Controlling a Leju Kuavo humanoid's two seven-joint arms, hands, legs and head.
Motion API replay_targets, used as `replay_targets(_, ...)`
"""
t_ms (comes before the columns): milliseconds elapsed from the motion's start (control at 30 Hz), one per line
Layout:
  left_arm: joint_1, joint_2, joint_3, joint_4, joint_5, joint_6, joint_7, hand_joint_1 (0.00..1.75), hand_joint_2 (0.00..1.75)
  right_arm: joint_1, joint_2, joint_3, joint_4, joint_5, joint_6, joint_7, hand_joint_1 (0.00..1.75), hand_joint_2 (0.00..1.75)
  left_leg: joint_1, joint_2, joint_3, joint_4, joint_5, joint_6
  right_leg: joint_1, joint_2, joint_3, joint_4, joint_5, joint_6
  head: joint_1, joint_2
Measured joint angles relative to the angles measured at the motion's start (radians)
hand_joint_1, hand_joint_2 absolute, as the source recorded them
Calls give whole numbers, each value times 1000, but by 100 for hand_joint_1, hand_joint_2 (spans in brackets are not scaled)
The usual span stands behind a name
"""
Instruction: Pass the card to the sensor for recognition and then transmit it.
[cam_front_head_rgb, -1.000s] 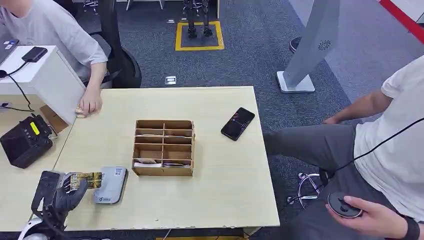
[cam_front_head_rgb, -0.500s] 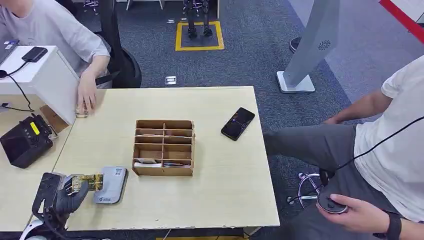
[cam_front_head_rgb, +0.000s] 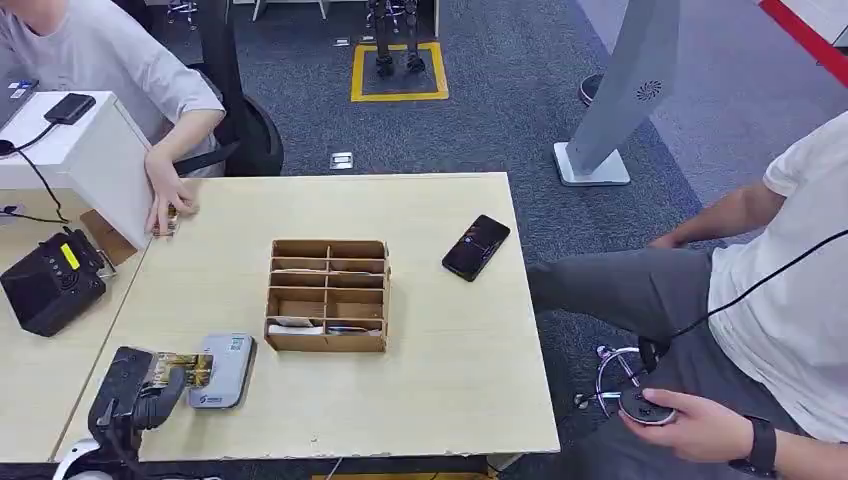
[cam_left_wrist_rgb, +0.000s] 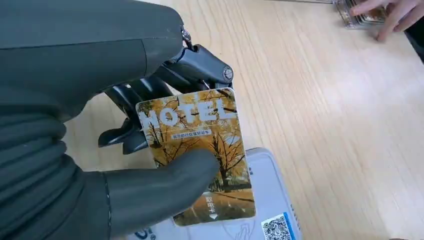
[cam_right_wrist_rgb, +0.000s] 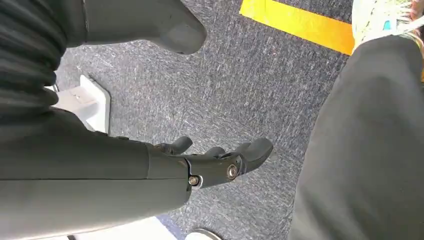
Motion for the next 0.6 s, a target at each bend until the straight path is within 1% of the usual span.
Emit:
replay_targets(167,-14,-23,-33,33,-105,61,-2,175,175,0,3,0,0,0,0,0,0,175,0,0,0,0,0,0,0,0,0,0,0,0,0,0)
replay_targets(267,-26,-39,-40,54,-143,84,-2,175,175,0,4,0,0,0,0,0,0,175,0,0,0,0,0,0,0,0,0,0,0,0,1,0)
replay_targets(600,-40,-68,-43,95,-162,93,-2,175,175,0,6,1,0,0,3,3,0,175,0,0,1,0,0,0,0,0,1,0,0,0,0,0)
